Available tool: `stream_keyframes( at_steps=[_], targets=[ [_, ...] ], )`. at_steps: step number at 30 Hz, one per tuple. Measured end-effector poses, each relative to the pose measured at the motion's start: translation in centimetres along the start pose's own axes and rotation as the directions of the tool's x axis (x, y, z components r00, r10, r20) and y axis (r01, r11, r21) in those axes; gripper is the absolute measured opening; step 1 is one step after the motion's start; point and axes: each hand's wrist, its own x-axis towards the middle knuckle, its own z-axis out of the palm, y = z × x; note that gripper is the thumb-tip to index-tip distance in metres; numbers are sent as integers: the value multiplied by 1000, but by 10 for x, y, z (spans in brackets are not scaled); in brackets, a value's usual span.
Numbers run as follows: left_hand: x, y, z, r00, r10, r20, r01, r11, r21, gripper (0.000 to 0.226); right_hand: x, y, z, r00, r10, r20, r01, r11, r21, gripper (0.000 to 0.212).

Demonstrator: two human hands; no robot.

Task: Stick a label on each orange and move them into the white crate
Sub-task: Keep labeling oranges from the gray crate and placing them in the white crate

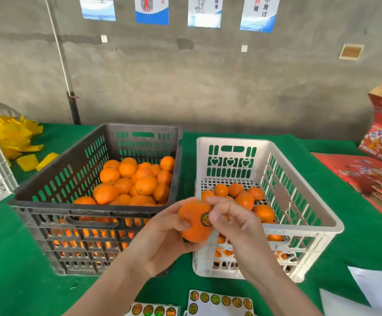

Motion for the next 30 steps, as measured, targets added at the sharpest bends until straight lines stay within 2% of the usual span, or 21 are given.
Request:
stream_keyframes(
  at_steps=[3, 8, 11, 15, 19, 21, 23, 25, 27, 30],
  targets=[
    [-2, -12, 10, 998, -48, -33, 45, 994, -104, 58, -6, 3, -7, 1000, -1, 11, 2, 998, -62, 27],
    [-7, -19, 22, 982, -64, -179, 47, 994, -99, 54, -13, 6, -14, 998, -26, 61, 34, 991, -129, 25],
    [-12, -20, 27, 975, -73, -211, 53, 994, -100, 51, -14, 11, -16, 994, -94, 62, 106, 970, -221, 25],
    [-15, -23, 30, 967, -78, -243, 58, 994, -88, 57, -16, 18, -18, 974, -214, 79, 228, 911, -343, 16],
    [-16, -26, 31, 970, -55, -237, 39, 997, -70, 62, -23, 24, -14, 952, -302, 46, 297, 880, -372, 7],
    [-16, -29, 29, 973, -59, -223, 48, 998, -51, 63, -27, 27, -13, 960, -278, 30, 272, 903, -333, 20],
    [-17, -31, 25, 974, -66, -218, 63, 998, -23, 60, -27, 28, -18, 991, -127, 52, 135, 967, -217, 47],
    [-18, -33, 22, 977, -43, -209, 53, 998, 40, 55, -27, 29, -23, 990, -23, 142, 51, 980, -194, 56],
    [-16, -32, 22, 979, 10, -203, 11, 995, 101, 54, -27, 27, -23, 969, -50, 241, 120, 950, -287, 59],
    [-7, -19, 31, 975, 130, -182, -96, 978, 186, 42, -12, 19, -16, 935, -214, 282, 321, 848, -423, 62]
  ],
)
